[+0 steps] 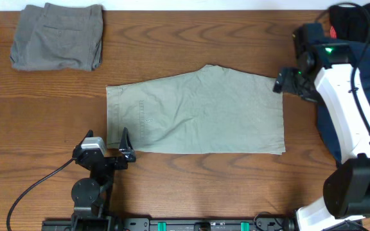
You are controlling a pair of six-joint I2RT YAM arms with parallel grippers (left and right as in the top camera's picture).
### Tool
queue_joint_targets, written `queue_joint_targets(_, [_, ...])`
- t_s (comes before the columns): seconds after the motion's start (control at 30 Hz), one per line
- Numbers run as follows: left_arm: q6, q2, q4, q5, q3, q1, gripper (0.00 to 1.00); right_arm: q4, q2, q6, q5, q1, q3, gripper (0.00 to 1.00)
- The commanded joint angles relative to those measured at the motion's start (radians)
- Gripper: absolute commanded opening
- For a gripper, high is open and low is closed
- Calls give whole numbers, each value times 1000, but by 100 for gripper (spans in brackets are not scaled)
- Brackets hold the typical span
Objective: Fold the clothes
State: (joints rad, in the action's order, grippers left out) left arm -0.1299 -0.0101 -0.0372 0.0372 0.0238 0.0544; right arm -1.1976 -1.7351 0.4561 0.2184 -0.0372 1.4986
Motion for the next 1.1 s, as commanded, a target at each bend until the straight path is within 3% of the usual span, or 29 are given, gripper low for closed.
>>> queue_joint_targets(0.0, [10, 6, -33, -27, -20, 3, 98, 32, -2, 11, -20, 47, -102, 98])
queue_joint_targets(0.17, [10, 6, -33, -27, -20, 3, 98, 140, -2, 10, -6, 141, -243, 81])
queue_joint_targets(0.33, [10, 6, -33, -27, -20, 3, 98, 240, -2, -33, -22, 229, -333, 46])
queue_joint_targets(0.43, [10, 6, -33, -27, -20, 3, 98, 308, -2, -110, -90, 269, -373, 37])
queue_joint_targets(0.63, [10, 6, -33, -27, -20, 3, 98, 366, -3, -139, -93, 318, -401, 32])
queue_joint_targets(0.8, [10, 6, -33, -27, -20, 3, 98, 387, -4, -138, -11, 365, -401, 3])
queue_joint_targets(1.07, [10, 6, -33, -27, -20, 3, 98, 446, -4, -128, 40, 451, -401, 1])
